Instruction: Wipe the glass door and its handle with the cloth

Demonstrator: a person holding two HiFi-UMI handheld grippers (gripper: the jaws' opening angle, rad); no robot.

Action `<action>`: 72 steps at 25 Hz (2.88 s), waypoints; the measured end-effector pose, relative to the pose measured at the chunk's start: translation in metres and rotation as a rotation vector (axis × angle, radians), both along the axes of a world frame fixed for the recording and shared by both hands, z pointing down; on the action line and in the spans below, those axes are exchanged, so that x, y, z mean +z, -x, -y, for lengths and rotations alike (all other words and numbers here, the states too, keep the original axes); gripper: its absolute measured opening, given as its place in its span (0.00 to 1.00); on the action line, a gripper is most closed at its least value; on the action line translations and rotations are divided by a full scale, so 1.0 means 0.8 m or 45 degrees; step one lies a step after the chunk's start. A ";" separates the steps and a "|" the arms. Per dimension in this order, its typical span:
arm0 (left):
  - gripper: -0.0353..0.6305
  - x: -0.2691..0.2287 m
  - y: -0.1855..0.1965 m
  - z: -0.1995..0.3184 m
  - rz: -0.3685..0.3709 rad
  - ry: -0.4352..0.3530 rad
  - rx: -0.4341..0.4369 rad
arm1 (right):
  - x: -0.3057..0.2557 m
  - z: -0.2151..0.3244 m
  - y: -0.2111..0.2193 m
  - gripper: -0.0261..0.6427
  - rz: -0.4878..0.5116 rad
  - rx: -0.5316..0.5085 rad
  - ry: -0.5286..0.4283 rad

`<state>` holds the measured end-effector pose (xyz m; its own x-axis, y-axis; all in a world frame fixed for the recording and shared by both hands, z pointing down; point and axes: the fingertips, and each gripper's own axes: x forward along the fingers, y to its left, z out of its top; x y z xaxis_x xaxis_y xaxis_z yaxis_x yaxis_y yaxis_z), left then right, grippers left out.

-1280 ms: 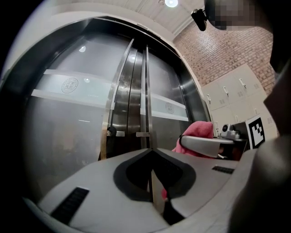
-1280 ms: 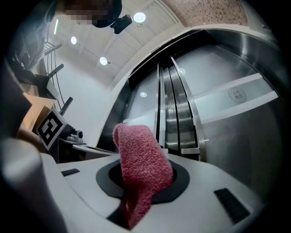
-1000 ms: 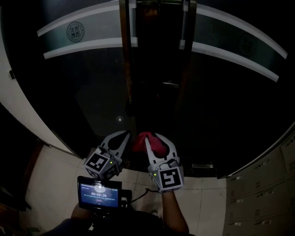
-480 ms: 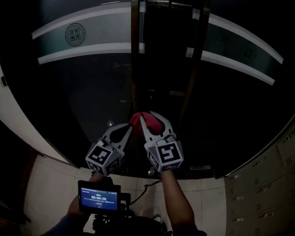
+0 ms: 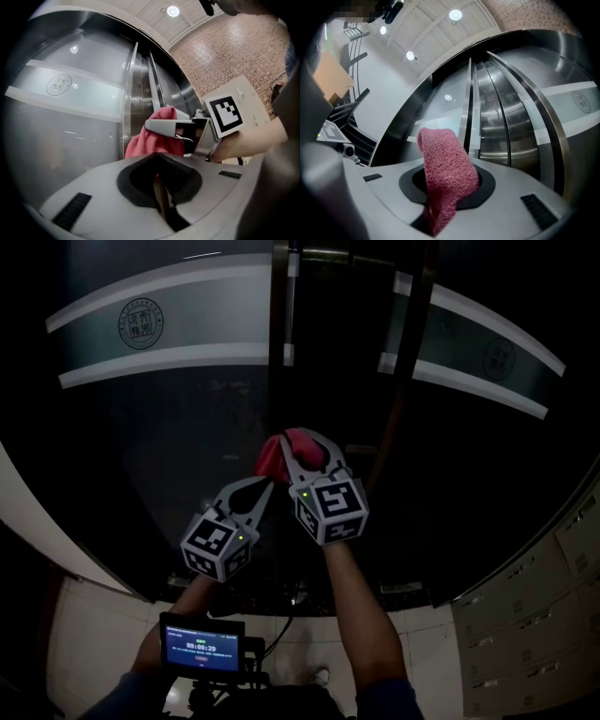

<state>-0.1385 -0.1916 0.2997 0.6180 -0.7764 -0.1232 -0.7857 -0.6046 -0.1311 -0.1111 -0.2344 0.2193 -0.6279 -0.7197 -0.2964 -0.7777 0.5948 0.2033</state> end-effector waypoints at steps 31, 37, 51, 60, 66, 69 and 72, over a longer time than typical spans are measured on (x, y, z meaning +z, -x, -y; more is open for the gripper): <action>0.07 0.121 0.065 -0.005 0.022 0.212 -0.104 | 0.246 -0.004 0.051 0.16 0.168 -0.022 0.450; 0.07 0.110 0.052 -0.032 0.040 0.201 -0.043 | 0.204 -0.056 0.036 0.16 0.126 -0.011 0.310; 0.07 0.096 -0.011 -0.108 -0.014 0.206 0.000 | 0.150 -0.180 -0.073 0.16 0.052 0.062 0.129; 0.07 0.080 -0.064 -0.144 0.009 0.161 -0.056 | 0.127 -0.226 -0.122 0.16 -0.001 0.015 0.148; 0.07 0.074 -0.087 -0.156 0.019 0.144 -0.077 | 0.127 -0.233 -0.150 0.16 0.015 0.017 0.101; 0.07 0.076 -0.092 -0.160 0.035 0.146 -0.084 | 0.128 -0.238 -0.154 0.16 0.023 0.004 0.108; 0.07 0.078 -0.094 -0.161 0.020 0.156 -0.084 | 0.132 -0.240 -0.155 0.16 0.017 -0.013 0.130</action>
<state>-0.0630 -0.0625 0.3624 0.5660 -0.8243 -0.0154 -0.8229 -0.5636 -0.0722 0.0128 -0.0424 0.3245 -0.6318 -0.7401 -0.2305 -0.7738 0.6198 0.1308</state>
